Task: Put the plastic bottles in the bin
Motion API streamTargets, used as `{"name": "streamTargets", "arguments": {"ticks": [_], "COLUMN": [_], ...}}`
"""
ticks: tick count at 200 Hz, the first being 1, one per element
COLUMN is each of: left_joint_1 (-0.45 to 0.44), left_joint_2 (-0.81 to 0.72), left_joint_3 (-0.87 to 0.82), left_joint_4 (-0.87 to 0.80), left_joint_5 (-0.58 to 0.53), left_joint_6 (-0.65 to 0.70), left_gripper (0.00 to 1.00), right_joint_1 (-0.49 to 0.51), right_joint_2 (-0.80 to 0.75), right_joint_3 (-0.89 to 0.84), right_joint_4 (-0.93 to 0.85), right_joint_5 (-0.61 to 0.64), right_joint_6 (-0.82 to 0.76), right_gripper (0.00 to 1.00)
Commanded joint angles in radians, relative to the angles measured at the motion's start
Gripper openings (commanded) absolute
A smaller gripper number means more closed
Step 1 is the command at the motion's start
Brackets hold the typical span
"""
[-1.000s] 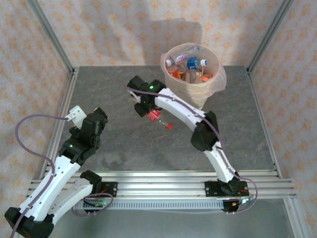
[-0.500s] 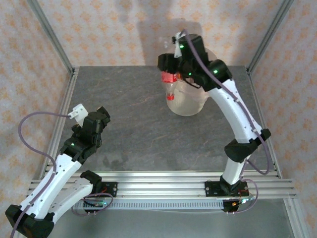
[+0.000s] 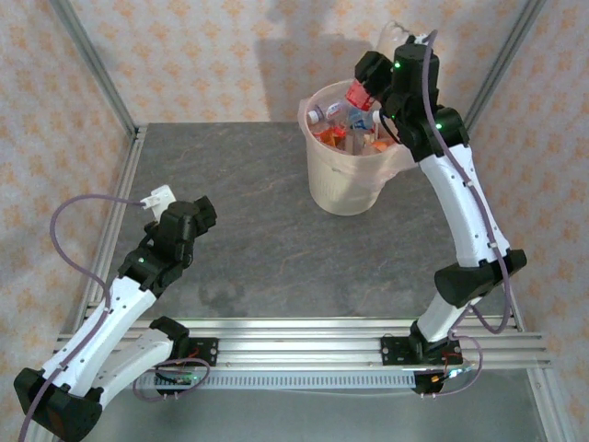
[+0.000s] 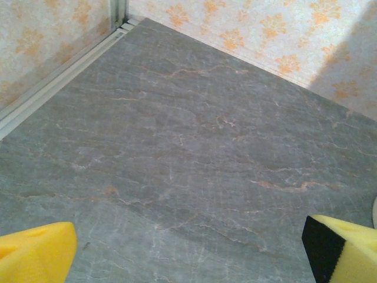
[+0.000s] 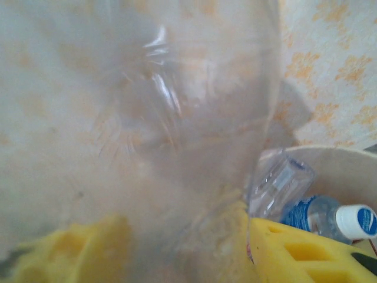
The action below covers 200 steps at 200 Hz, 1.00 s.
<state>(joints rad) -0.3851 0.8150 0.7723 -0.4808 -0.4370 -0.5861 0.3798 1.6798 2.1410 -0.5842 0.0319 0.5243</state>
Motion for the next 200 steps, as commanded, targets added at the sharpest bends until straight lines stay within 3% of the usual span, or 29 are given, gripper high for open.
{"name": "streamTargets", "arguments": {"ticks": [1,85,135,172,200], "left_joint_1": [0.005,0.005,0.004,0.003,0.003], "left_joint_2": [0.007,0.016,0.027,0.035,0.034], "left_joint_3": [0.031,0.028,0.027,0.030,0.031], "left_joint_4": [0.034,0.073,0.084,0.089,0.085], "left_joint_5": [0.040,0.108,0.122,0.136,0.131], "left_joint_6": [0.023,0.037,0.030,0.028,0.028], "left_gripper": [1.00,1.00,1.00,1.00,1.00], "right_joint_1": [-0.022,-0.016,-0.013,-0.013,-0.013], "right_joint_2": [0.025,0.001,-0.066,-0.082,-0.067], "right_joint_3": [-0.032,-0.286,-0.415,-0.417,-0.337], "right_joint_4": [0.091,0.258,0.241,0.173,0.080], "right_joint_5": [0.063,0.081,0.100,0.109,0.135], "right_joint_6": [0.113,0.203,0.180,0.114,0.051], "right_gripper": [0.34,0.41,0.61,0.90,0.95]}}
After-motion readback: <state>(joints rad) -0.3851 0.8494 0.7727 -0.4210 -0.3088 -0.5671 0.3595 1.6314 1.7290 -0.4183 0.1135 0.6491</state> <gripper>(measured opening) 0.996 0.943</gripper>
